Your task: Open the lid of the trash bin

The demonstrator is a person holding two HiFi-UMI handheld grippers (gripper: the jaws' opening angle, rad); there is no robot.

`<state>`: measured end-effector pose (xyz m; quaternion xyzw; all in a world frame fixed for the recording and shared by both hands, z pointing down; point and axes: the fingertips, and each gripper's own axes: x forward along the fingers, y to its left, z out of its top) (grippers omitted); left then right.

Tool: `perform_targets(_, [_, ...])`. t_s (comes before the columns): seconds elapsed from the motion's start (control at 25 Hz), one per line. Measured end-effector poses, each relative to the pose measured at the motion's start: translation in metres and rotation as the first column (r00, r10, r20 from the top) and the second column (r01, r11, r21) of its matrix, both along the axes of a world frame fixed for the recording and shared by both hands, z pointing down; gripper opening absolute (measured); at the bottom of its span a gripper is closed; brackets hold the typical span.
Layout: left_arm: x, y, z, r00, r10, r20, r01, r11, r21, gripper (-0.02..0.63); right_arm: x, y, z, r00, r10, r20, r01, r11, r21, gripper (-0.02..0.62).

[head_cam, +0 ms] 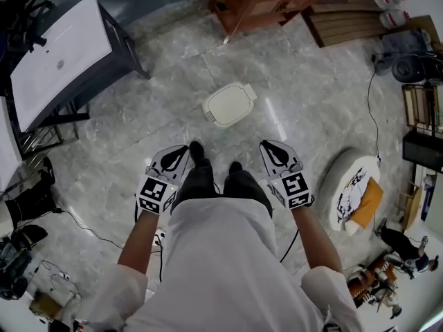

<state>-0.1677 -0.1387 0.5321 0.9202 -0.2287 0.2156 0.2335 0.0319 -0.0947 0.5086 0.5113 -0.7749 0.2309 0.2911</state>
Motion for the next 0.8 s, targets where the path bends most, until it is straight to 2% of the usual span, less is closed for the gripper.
perform_targets(0.4, [0.031,0.002,0.060,0.994,0.100,0.041,-0.097,0.992,-0.083,0.018,0.002,0.008,0.028,0.997,0.070,0.013,-0.068,0.994,-0.086,0.035])
perform_targets(0.64, [0.047,-0.004,0.104,0.991,0.092,0.094,-0.081,0.990,-0.119,0.018,0.009,0.014,0.051,0.997,0.078,0.011,-0.076,0.990,-0.119,0.035])
perform_targets(0.8, [0.061,-0.004,0.133,0.982,0.124,0.139,-0.107,0.986,-0.127,0.018,0.019,0.019,0.078,0.995,0.098,0.033,-0.092,0.984,-0.156,0.035])
